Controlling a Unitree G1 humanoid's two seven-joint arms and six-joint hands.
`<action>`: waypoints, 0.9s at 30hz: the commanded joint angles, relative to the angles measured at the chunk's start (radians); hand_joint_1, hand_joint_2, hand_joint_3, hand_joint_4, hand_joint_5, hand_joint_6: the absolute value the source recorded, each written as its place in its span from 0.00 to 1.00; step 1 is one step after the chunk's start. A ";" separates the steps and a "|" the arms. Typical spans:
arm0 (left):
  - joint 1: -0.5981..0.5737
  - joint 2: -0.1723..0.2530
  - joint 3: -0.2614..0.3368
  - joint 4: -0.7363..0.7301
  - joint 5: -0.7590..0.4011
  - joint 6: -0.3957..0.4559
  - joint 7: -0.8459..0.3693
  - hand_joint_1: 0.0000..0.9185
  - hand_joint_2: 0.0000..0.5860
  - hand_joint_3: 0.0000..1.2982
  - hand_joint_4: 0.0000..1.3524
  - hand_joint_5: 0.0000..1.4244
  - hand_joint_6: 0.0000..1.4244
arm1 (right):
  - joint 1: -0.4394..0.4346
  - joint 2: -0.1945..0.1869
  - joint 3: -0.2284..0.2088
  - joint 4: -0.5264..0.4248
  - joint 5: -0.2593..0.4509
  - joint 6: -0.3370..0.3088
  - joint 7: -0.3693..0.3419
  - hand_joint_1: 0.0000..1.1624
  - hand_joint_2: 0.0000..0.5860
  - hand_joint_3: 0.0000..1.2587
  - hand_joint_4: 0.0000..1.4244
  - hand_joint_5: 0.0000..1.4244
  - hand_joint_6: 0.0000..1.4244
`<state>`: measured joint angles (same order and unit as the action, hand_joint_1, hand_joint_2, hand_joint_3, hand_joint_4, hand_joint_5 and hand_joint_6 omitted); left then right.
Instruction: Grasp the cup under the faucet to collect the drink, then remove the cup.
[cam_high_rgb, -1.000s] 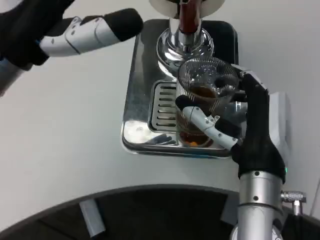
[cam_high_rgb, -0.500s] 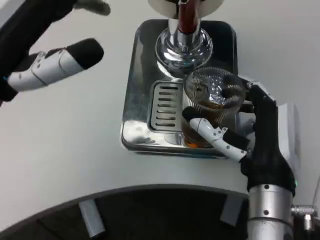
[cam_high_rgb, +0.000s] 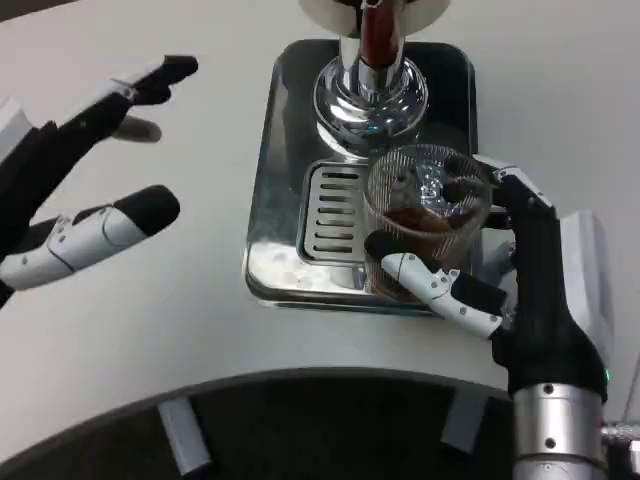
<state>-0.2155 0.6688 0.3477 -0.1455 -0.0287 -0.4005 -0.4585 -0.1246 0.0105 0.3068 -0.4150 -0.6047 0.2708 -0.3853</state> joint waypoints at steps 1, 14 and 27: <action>0.078 -0.003 0.015 -0.037 0.036 0.018 0.030 0.00 0.21 0.10 0.05 0.06 0.16 | 0.016 -0.004 -0.005 -0.052 -0.015 -0.071 0.007 0.70 0.40 0.61 0.61 0.72 0.80; 0.208 -0.009 -0.016 -0.174 0.195 0.066 0.066 0.00 0.20 0.05 0.00 0.01 0.12 | 0.064 -0.029 -0.024 -0.133 -0.017 -0.121 0.067 0.70 0.40 0.62 0.62 0.74 0.83; 0.248 -0.023 -0.048 -0.253 0.266 0.113 0.073 0.00 0.20 0.01 0.00 0.00 0.09 | 0.098 -0.015 0.010 -0.199 -0.042 -0.152 0.119 0.70 0.40 0.63 0.64 0.76 0.85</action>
<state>0.0041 0.6548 0.3093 -0.3698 0.2122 -0.2989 -0.3984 -0.0442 -0.0113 0.2949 -0.5703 -0.6402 0.1755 -0.2694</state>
